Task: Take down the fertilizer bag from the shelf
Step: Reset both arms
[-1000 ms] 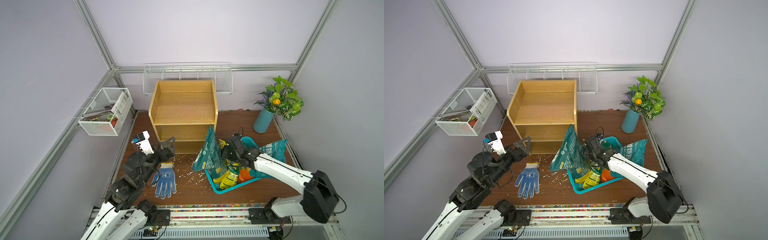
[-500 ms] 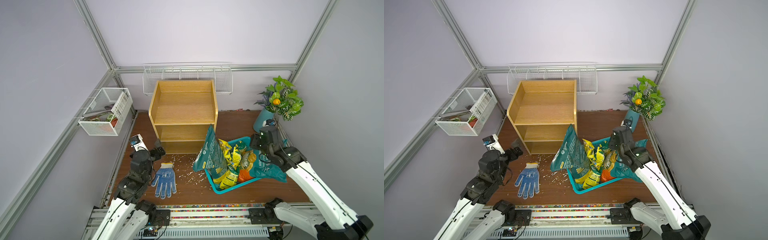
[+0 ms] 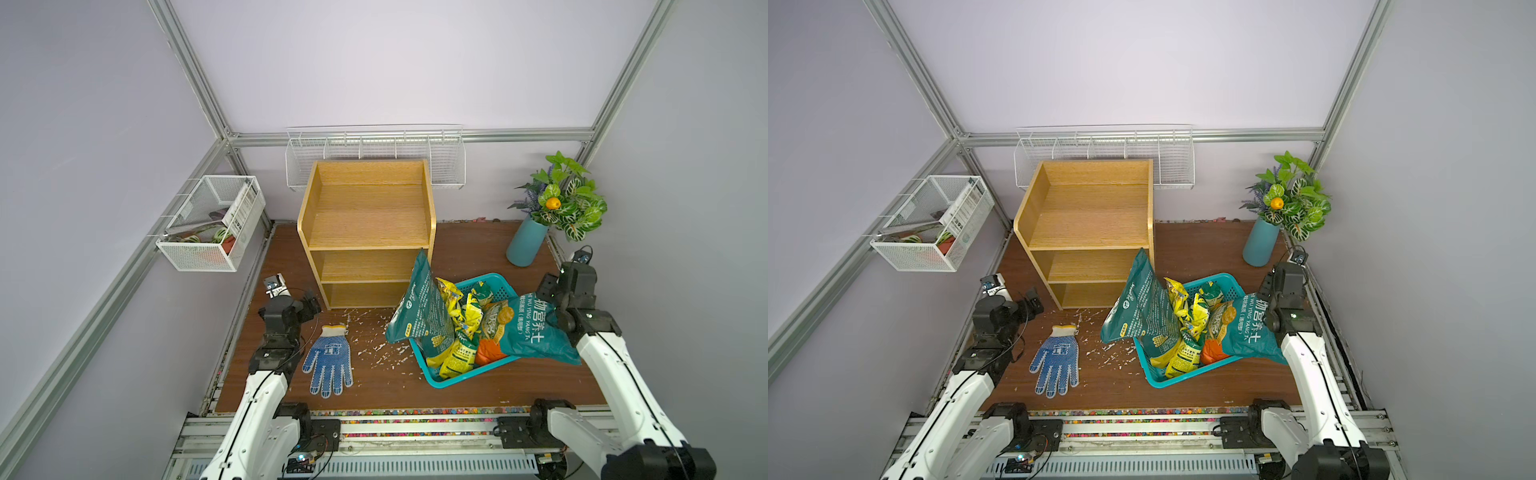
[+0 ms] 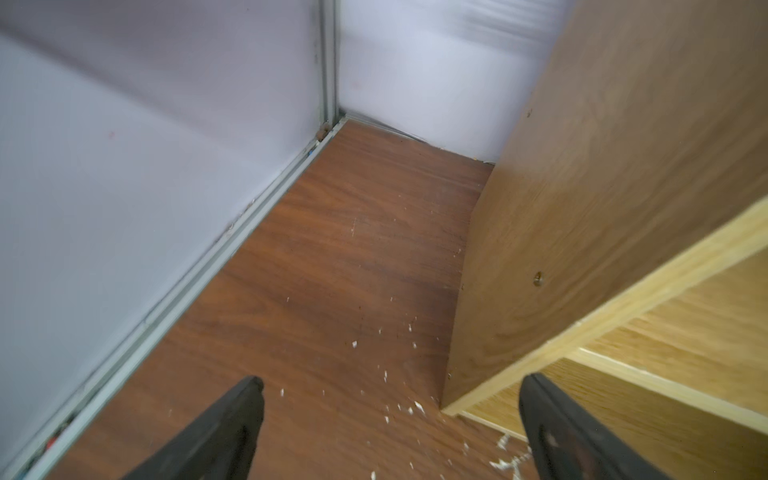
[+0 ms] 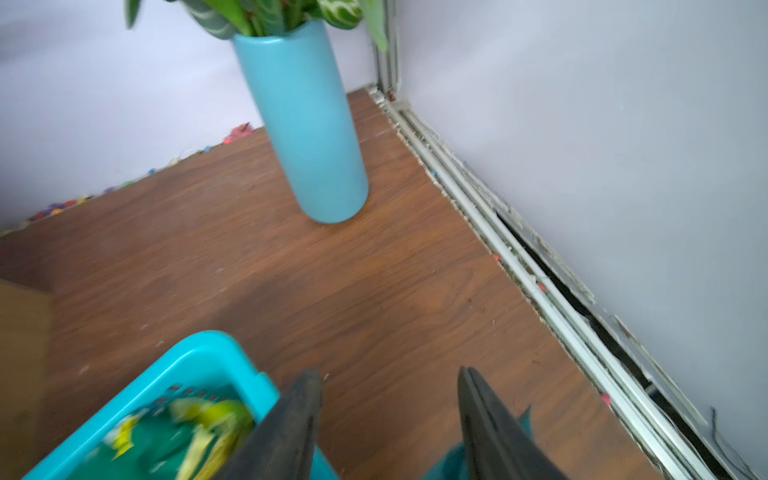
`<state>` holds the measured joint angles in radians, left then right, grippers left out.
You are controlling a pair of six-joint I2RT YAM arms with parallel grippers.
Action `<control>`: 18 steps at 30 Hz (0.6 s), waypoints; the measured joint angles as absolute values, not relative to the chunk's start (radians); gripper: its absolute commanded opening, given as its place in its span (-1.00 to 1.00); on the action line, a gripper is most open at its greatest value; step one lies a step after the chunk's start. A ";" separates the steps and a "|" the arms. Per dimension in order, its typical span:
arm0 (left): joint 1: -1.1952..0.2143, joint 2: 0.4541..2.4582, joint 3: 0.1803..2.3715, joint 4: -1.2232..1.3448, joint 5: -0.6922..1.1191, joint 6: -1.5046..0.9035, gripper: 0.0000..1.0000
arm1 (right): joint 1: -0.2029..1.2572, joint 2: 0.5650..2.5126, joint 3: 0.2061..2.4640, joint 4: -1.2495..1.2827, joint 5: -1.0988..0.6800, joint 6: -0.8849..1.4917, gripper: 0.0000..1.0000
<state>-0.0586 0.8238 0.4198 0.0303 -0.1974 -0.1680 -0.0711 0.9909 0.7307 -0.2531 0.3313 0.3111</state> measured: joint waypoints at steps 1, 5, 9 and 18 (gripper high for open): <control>-0.053 0.845 0.397 0.086 -0.180 -0.134 1.00 | -0.075 0.983 0.662 -0.162 0.326 0.293 0.14; -0.009 0.981 0.358 0.289 -0.107 -0.044 1.00 | -0.085 0.948 0.453 0.224 0.305 0.237 0.15; 0.043 1.141 0.358 0.476 -0.036 -0.037 1.00 | -0.087 0.997 0.389 0.476 0.264 0.192 0.16; 0.050 1.442 0.297 0.893 0.028 -0.049 1.00 | -0.083 1.280 0.326 1.110 0.132 0.139 0.21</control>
